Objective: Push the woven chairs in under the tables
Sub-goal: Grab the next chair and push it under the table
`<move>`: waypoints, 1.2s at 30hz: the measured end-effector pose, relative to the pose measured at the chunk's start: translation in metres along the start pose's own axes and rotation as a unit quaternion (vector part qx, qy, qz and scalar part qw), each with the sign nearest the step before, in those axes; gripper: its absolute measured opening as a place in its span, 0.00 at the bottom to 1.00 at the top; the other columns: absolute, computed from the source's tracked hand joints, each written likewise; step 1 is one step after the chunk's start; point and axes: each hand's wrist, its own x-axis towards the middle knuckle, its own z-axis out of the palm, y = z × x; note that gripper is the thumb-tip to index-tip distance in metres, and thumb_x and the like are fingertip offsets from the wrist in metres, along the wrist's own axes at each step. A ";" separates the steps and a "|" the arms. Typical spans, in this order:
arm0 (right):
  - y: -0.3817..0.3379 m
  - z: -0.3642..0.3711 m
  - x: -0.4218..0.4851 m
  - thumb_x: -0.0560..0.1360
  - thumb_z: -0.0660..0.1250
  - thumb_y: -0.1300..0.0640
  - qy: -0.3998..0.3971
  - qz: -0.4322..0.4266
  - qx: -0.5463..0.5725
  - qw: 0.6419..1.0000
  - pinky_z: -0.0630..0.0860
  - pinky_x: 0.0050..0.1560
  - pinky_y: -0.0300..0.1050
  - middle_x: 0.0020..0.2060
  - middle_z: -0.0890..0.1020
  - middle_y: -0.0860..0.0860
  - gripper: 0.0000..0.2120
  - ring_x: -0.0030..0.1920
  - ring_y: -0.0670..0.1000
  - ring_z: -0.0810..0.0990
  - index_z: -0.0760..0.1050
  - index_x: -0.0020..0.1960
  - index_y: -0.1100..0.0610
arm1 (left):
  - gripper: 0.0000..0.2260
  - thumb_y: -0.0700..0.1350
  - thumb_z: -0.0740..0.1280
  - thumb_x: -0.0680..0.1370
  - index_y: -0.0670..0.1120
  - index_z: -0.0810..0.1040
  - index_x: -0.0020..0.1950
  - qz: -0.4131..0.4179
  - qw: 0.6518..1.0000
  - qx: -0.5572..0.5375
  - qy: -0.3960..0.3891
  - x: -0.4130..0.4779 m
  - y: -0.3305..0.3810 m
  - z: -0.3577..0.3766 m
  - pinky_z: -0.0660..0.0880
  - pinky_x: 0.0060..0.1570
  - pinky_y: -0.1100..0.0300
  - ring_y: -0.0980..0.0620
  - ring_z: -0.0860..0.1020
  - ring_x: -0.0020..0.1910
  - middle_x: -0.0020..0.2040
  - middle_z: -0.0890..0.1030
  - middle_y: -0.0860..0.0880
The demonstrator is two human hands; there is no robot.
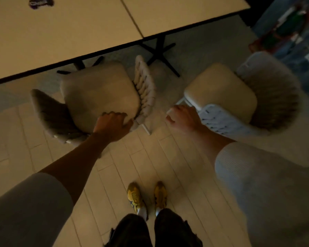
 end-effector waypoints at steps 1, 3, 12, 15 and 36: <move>0.014 -0.010 -0.012 0.75 0.52 0.35 0.008 0.028 0.011 1.000 0.75 0.60 0.57 0.63 0.82 0.54 0.32 0.61 0.59 0.80 0.76 0.67 0.54 | 0.25 0.64 0.55 0.82 0.50 0.76 0.69 0.025 1.000 0.006 -0.009 0.005 0.014 -0.010 0.74 0.59 0.49 0.42 0.81 0.58 0.62 0.83 0.45; 0.041 -0.029 -0.036 0.77 0.57 0.35 0.019 0.074 0.035 0.996 0.73 0.64 0.58 0.72 0.75 0.56 0.34 0.68 0.61 0.76 0.72 0.74 0.57 | 0.29 0.65 0.55 0.82 0.48 0.70 0.75 0.071 0.997 0.021 -0.021 0.014 0.043 -0.029 0.72 0.61 0.48 0.41 0.78 0.61 0.67 0.79 0.43; 0.165 -0.097 -0.174 0.79 0.61 0.31 0.040 0.237 0.085 0.967 0.68 0.69 0.62 0.77 0.69 0.57 0.39 0.73 0.64 0.71 0.62 0.80 0.55 | 0.38 0.66 0.58 0.80 0.45 0.55 0.83 0.208 0.976 0.067 -0.017 0.036 0.214 -0.120 0.66 0.68 0.46 0.39 0.71 0.72 0.78 0.68 0.41; 0.215 -0.121 -0.219 0.80 0.59 0.32 0.024 0.283 0.099 0.954 0.65 0.73 0.62 0.79 0.66 0.58 0.40 0.75 0.64 0.68 0.58 0.82 0.55 | 0.39 0.69 0.57 0.78 0.47 0.58 0.83 0.247 0.967 0.060 -0.022 0.041 0.275 -0.140 0.64 0.71 0.47 0.40 0.70 0.73 0.78 0.68 0.42; 0.542 -0.134 -0.395 0.80 0.64 0.36 -0.047 0.211 0.018 0.976 0.63 0.74 0.61 0.80 0.65 0.54 0.38 0.77 0.59 0.66 0.58 0.83 0.52 | 0.35 0.69 0.55 0.79 0.50 0.61 0.80 0.293 0.945 0.096 -0.112 0.023 0.665 -0.087 0.67 0.69 0.46 0.43 0.70 0.72 0.76 0.70 0.47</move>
